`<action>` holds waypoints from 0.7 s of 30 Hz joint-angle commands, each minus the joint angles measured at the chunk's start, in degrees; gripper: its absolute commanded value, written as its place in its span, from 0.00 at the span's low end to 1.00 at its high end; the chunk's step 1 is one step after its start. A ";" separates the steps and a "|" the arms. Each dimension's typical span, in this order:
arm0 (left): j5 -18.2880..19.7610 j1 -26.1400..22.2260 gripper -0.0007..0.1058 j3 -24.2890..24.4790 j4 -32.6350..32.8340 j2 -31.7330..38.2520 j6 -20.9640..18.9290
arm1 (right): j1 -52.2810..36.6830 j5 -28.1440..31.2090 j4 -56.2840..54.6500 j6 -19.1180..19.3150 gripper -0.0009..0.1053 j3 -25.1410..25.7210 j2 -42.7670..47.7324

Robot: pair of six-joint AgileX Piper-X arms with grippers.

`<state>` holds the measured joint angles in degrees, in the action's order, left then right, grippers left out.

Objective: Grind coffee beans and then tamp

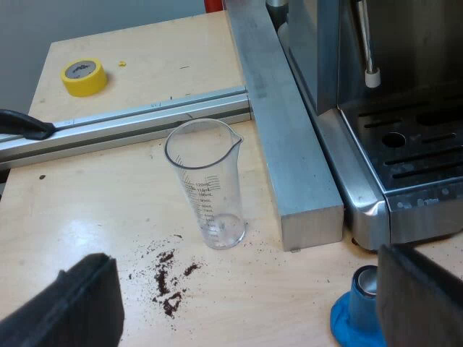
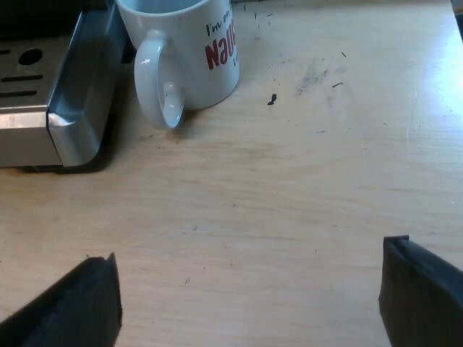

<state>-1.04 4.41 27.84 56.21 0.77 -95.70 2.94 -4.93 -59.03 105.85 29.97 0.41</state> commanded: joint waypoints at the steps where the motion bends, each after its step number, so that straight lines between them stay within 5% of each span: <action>1: -0.49 0.05 0.69 0.07 -0.86 7.91 -0.03 | -0.20 -0.16 0.12 0.20 0.71 0.19 2.48; 10: -0.37 0.05 0.69 1.39 1.16 6.90 -0.03 | -0.08 -0.54 0.00 -0.58 0.71 1.50 0.64; 21: -0.37 0.05 0.69 13.28 6.85 -4.81 -0.03 | 10.19 -10.49 -0.13 2.24 0.71 12.80 -14.20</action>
<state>-1.04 4.41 40.07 62.89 -2.62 -95.70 11.74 -13.01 -59.32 106.67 41.41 -12.43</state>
